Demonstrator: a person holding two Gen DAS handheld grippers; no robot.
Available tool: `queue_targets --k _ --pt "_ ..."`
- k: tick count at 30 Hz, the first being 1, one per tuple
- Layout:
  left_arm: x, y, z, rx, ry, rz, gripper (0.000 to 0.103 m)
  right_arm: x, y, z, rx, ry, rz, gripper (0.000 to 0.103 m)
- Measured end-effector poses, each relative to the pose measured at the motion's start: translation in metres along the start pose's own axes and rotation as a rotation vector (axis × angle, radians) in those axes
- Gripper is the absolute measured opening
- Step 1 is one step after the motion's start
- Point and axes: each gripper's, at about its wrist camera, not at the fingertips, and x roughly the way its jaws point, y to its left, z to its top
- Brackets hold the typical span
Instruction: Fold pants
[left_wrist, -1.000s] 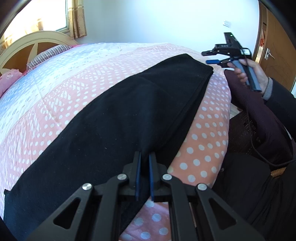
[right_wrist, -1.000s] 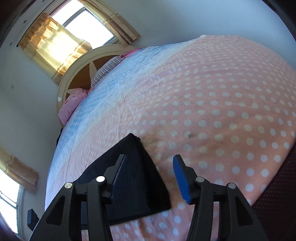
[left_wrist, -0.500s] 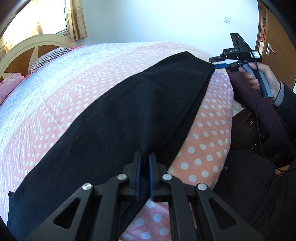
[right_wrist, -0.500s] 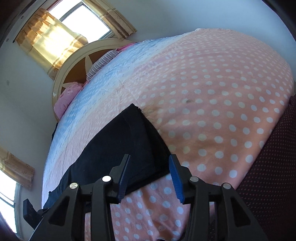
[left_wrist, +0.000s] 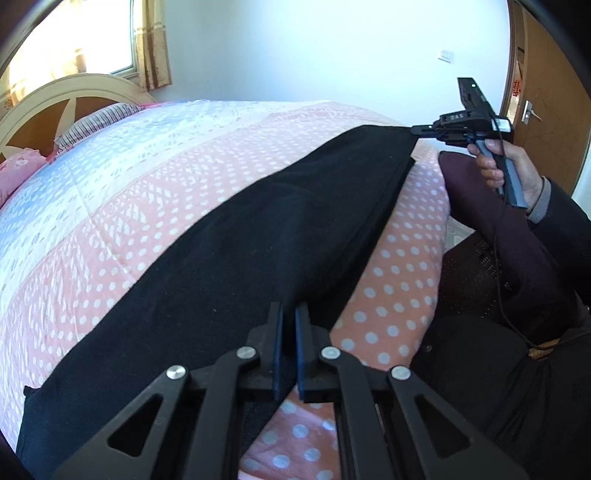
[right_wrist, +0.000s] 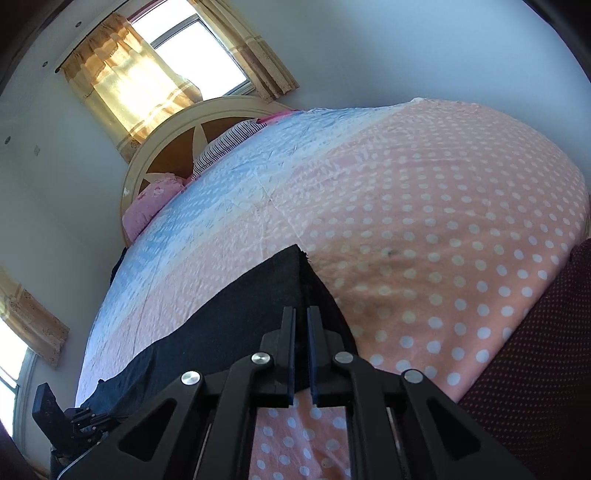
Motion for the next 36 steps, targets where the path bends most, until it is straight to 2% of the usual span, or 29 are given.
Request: queue_targets --k 4,7,10,12,14,17,19,21,23,26,30,32,34,36 --pt "0.015 -0.006 -0.01 0.016 0.045 0.01 0.006 0.014 -0.021 -0.01 0.053 0.044 -0.033 0.005" --pt "0.019 -0.007 -0.012 0.015 0.046 0.025 0.006 0.024 -0.03 -0.018 0.07 0.068 -0.033 0.005" --pt "0.015 -0.006 -0.01 0.006 0.048 0.031 0.012 0.029 -0.031 -0.017 0.068 0.081 -0.03 0.006" --pt "0.006 -0.007 -0.009 0.008 0.032 0.027 0.014 0.025 -0.027 -0.015 0.055 0.065 -0.065 0.014" --pt "-0.006 -0.008 -0.013 0.024 0.009 0.045 0.015 0.013 -0.022 -0.011 0.035 0.02 -0.137 0.046" --pt "-0.029 0.0 -0.024 0.006 -0.033 0.077 0.027 -0.011 -0.009 -0.004 0.003 -0.057 -0.165 0.048" --pt "-0.042 0.011 -0.034 -0.02 -0.057 0.119 0.035 -0.019 0.013 -0.002 -0.053 -0.08 -0.148 0.048" --pt "-0.05 0.024 -0.041 -0.057 -0.056 0.162 0.037 -0.018 0.045 -0.004 -0.133 -0.075 -0.091 0.048" --pt "-0.052 0.039 -0.051 -0.096 -0.037 0.224 0.037 -0.007 0.084 -0.012 -0.219 -0.025 0.002 0.048" --pt "-0.056 0.064 -0.066 -0.19 -0.016 0.294 0.037 0.022 0.143 -0.038 -0.349 0.098 0.166 0.048" --pt "-0.058 0.085 -0.085 -0.253 0.014 0.382 0.037 0.057 0.224 -0.097 -0.545 0.293 0.375 0.048" --pt "-0.056 0.097 -0.093 -0.303 0.03 0.389 0.038 0.07 0.257 -0.131 -0.657 0.38 0.45 0.048" --pt "-0.06 0.112 -0.099 -0.363 0.008 0.359 0.044 0.082 0.277 -0.161 -0.72 0.469 0.493 0.048" --pt "-0.061 0.123 -0.101 -0.401 -0.002 0.366 0.044 0.096 0.286 -0.183 -0.76 0.535 0.489 0.048"
